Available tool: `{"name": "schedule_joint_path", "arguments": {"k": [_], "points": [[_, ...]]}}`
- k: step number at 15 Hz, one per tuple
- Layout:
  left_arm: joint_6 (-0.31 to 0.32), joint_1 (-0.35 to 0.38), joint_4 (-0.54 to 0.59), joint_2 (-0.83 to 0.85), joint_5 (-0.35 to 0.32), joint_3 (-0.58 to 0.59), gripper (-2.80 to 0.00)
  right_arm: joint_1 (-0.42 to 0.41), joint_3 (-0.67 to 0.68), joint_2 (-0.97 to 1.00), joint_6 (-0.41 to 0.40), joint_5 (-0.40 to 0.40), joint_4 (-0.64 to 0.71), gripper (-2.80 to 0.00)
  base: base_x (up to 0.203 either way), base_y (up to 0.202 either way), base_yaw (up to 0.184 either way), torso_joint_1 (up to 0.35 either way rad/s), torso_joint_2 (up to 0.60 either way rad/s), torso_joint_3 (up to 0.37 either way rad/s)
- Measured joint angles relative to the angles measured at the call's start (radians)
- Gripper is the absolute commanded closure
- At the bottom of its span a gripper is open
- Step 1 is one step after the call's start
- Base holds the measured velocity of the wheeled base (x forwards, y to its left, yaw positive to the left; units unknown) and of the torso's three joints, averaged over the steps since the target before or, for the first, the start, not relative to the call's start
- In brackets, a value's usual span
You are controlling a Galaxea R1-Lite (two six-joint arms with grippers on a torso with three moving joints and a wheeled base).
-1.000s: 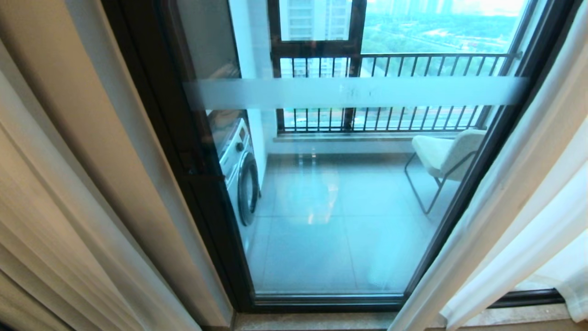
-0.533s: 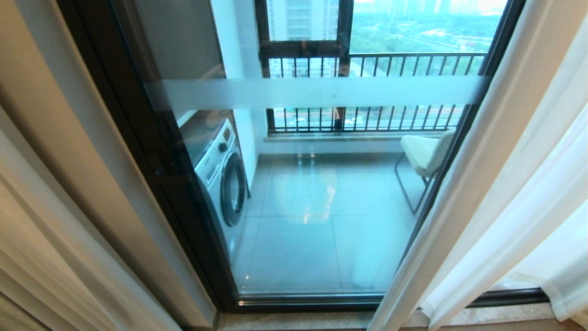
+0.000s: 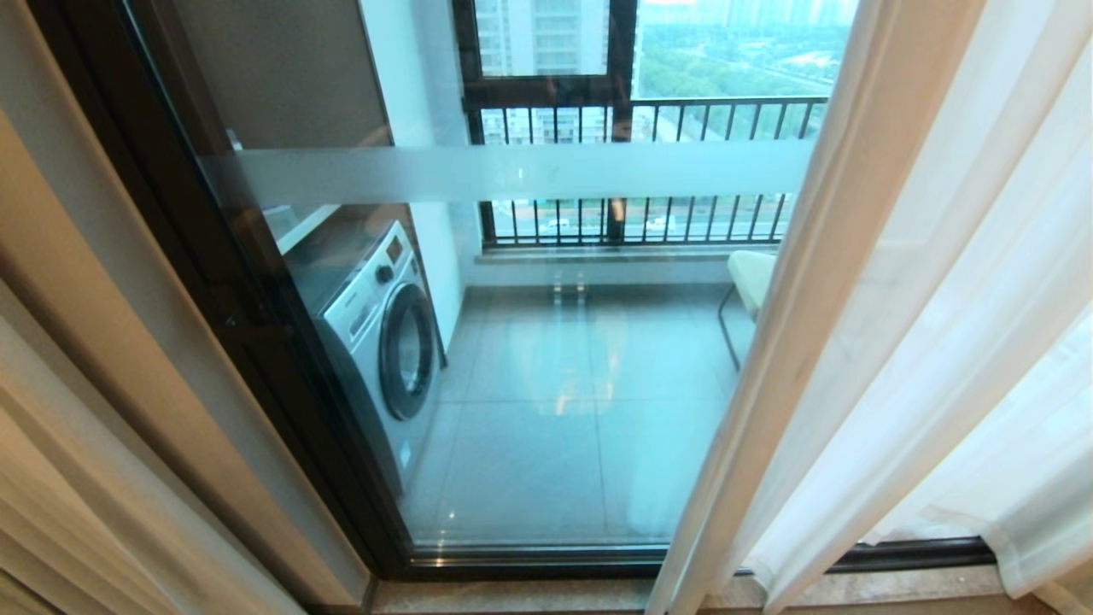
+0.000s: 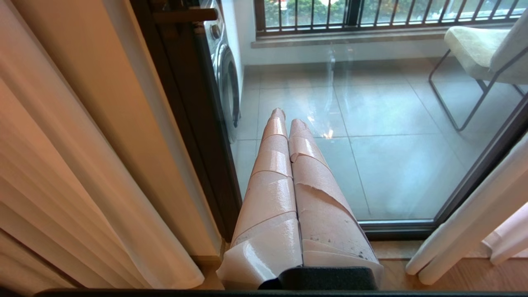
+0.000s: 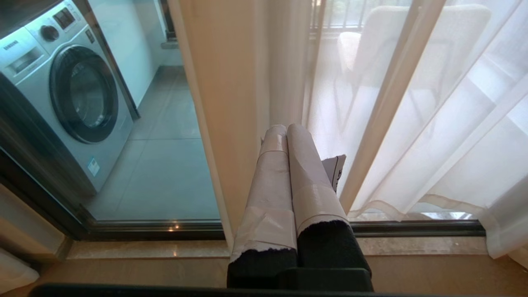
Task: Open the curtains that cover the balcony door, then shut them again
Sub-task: Pull the inner curtains open on both sides
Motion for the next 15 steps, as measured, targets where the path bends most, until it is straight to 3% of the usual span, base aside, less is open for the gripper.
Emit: {"name": "schedule_joint_path", "arguments": {"k": [15], "points": [[-0.001, 0.000, 0.001, 0.000, 0.003, 0.000, 0.00, -0.001, 0.000, 0.000, 0.000, 0.000, 0.000, 0.00, 0.000, 0.000, 0.000, 0.000, 0.00, 0.000]]}}
